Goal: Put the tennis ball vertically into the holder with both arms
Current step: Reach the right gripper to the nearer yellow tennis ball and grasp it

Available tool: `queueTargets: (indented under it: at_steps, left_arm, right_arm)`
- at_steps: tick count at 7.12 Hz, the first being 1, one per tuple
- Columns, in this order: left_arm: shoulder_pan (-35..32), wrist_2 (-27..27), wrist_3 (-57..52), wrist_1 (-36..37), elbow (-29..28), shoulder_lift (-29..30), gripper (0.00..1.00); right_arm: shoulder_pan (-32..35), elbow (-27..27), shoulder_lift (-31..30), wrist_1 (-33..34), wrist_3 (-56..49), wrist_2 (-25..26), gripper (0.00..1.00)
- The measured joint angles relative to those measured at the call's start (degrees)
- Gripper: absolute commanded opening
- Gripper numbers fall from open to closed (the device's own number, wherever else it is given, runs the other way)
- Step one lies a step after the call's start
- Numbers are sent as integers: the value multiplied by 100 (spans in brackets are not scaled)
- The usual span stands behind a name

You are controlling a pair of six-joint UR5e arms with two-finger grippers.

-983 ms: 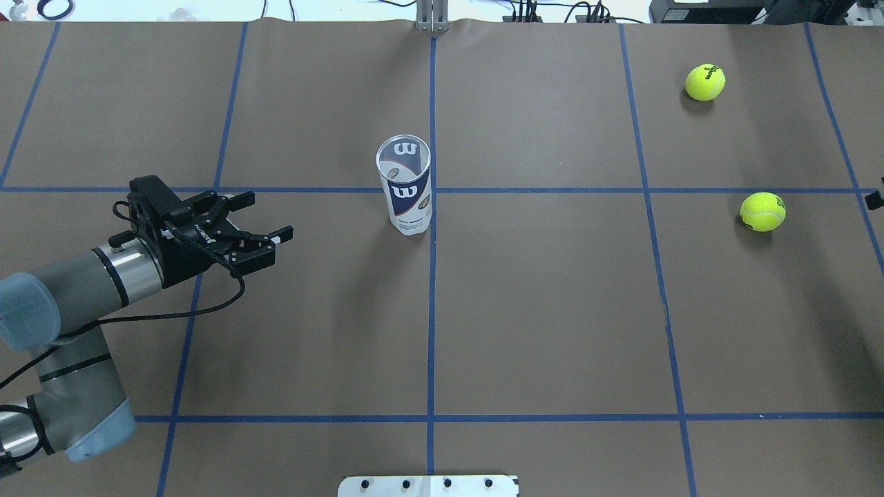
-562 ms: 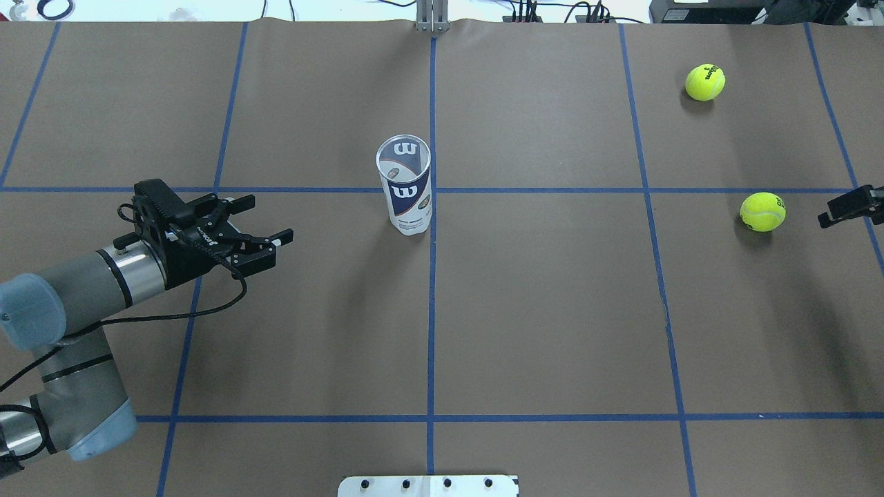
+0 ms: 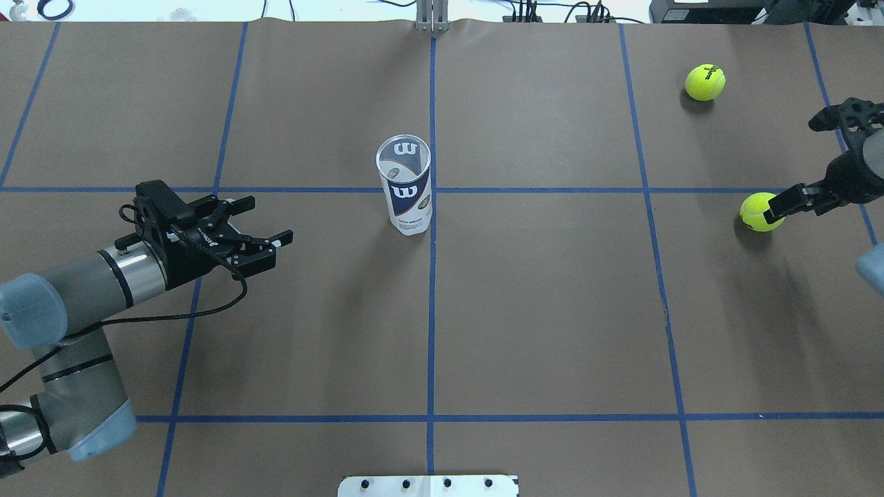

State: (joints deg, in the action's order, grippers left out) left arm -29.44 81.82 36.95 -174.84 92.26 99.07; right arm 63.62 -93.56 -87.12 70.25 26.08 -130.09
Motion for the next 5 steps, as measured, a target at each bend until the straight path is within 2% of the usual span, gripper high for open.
queueTargets:
  at_steps: [5]
  left_arm:
    - [-1, 1, -1, -6, 7, -6, 99]
  right_arm:
    - [-192, 521, 355, -3, -58, 262, 100]
